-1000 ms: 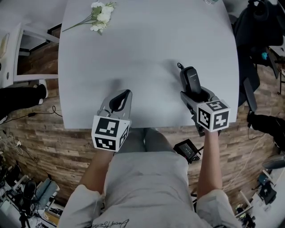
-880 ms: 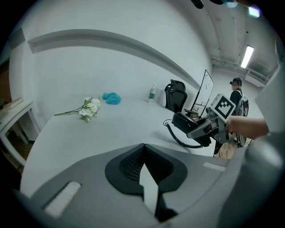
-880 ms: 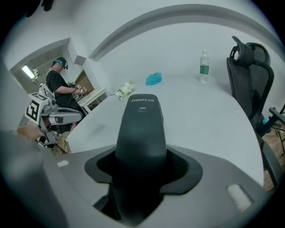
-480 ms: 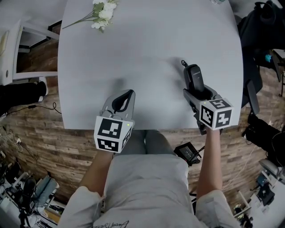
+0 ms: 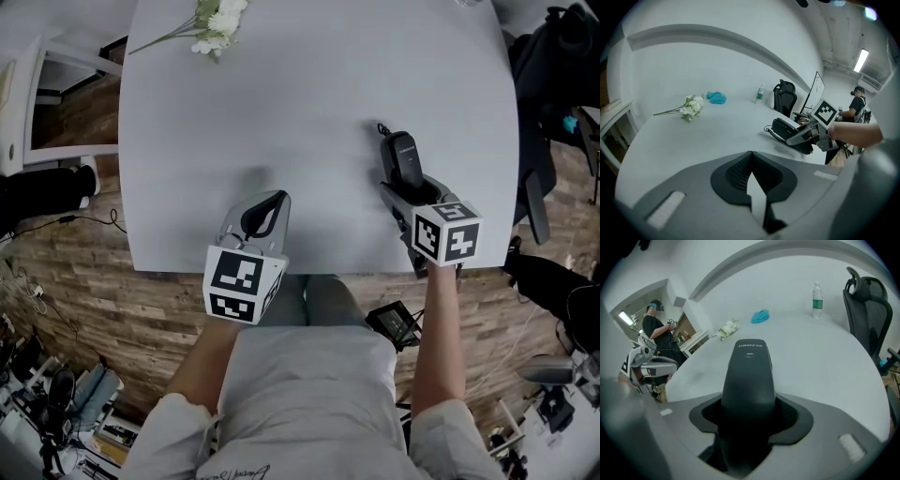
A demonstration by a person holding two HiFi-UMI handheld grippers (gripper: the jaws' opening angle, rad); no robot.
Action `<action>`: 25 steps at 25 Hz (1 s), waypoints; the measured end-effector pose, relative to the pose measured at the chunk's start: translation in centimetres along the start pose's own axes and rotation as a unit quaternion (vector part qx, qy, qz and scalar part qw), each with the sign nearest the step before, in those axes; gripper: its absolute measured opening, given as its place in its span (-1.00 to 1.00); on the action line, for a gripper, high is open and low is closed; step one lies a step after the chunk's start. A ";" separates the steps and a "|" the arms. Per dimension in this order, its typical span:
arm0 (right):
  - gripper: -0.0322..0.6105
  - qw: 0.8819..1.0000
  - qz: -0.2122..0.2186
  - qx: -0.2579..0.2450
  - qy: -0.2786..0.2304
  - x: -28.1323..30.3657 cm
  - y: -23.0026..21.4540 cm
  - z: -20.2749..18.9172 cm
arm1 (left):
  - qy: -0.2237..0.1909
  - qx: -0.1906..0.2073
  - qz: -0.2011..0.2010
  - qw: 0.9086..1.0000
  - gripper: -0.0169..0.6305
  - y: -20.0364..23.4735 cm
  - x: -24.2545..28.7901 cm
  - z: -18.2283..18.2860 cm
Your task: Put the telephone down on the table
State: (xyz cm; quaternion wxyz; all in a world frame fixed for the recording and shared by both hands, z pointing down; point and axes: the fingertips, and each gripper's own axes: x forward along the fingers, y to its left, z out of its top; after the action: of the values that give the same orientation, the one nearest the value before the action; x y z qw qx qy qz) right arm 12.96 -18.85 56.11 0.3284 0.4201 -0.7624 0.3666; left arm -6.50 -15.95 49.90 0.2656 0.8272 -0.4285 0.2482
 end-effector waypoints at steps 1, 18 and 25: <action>-0.04 1.000 0.001 -0.001 0.002 0.1 0.0 0.0 | 0.001 -0.001 -0.001 1.000 -0.90 -0.1 0.1 0.0; -0.04 1.000 0.015 -0.008 0.014 2.4 1.7 -1.2 | 0.011 -0.005 -0.004 1.000 -0.90 0.2 0.5 -1.1; -0.04 1.000 0.017 -0.011 0.015 2.9 1.9 -1.5 | 0.014 -0.008 -0.001 1.000 -0.90 0.2 0.3 -1.4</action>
State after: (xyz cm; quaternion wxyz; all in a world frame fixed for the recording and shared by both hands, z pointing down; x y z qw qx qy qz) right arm 10.33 -18.00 58.65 0.3382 0.3977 -0.7682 0.3706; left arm -6.77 -15.38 51.18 0.2780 0.8220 -0.4258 0.2562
